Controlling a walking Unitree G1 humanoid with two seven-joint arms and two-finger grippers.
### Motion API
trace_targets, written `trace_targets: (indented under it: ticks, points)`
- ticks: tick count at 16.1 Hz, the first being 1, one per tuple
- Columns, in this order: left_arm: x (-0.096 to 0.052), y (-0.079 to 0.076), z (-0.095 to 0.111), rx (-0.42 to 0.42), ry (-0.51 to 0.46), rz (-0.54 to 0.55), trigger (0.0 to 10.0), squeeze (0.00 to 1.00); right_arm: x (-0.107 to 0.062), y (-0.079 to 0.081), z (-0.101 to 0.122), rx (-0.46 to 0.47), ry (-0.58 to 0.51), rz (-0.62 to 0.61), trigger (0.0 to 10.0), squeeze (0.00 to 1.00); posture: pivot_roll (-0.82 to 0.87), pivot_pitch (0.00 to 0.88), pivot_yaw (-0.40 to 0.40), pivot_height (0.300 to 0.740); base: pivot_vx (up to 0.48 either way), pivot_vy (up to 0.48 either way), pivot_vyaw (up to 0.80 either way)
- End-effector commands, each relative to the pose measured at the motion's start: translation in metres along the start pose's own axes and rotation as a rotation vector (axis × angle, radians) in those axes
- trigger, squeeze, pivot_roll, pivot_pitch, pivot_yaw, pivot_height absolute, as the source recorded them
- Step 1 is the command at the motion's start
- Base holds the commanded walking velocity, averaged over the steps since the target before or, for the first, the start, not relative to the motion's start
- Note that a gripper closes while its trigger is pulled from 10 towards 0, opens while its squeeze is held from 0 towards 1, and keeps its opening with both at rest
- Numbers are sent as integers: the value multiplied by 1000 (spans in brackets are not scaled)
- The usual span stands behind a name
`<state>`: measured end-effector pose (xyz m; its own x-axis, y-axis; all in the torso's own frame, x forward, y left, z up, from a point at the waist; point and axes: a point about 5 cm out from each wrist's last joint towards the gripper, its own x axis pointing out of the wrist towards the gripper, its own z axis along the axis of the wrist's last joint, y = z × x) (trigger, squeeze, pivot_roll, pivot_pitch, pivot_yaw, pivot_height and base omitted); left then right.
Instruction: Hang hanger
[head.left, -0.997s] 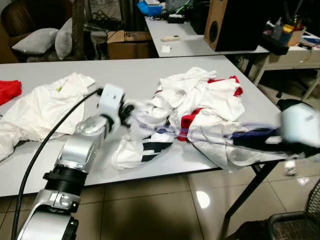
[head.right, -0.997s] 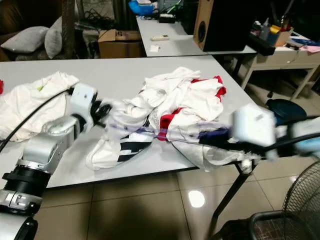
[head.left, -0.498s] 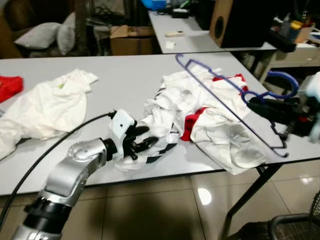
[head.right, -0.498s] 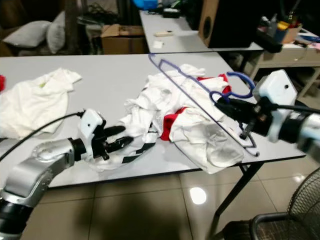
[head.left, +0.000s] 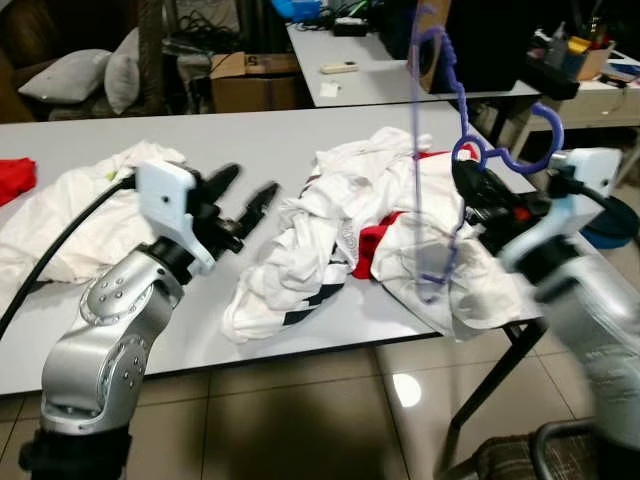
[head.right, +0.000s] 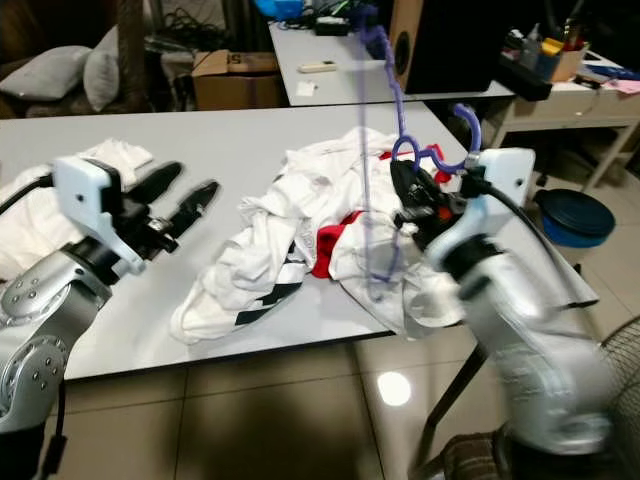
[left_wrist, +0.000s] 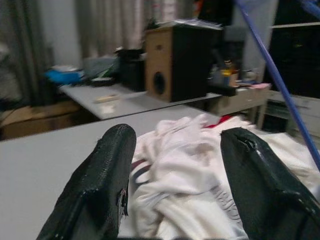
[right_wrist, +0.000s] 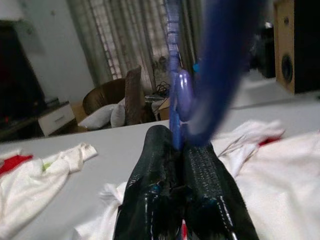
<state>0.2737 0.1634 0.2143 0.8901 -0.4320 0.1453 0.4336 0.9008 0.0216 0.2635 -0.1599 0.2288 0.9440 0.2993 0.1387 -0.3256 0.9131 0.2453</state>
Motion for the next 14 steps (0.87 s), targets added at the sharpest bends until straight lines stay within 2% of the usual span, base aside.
trace_targets:
  ticks: [1, 2, 4, 5, 10, 14]
  points:
    - [-3, 0, -3, 12, 32, 38, 10000, 0, -2, 2, 1, 8, -21, -17, 10000, 0, 25, 0, 4, 740, 0, 0, 0]
    - [-8, -7, -3, -11, 14, 60, 10000, 0, -7, 5, -8, 45, -61, -51, 10000, 0, 27, 0, 4, 740, 0, 0, 0]
    - [-12, -12, -6, -22, 15, 70, 10000, 0, -10, 6, -14, 44, -72, -74, 10000, 0, 34, 0, 5, 740, 0, 0, 0]
    - [-13, -14, -11, -31, 30, 87, 10000, 0, -12, 5, -18, 43, -59, -130, 10000, 0, 30, 0, 9, 740, 0, 0, 0]
    - [-11, -17, -22, -21, 64, 118, 10000, 0, -19, 3, -34, 84, -58, -251, 10000, 0, 34, 0, 23, 740, 0, 0, 0]
    - [-11, -17, -25, -20, 72, 124, 10000, 0, -21, 1, -34, 79, -87, -311, 10000, 0, 34, 0, 26, 740, 0, 0, 0]
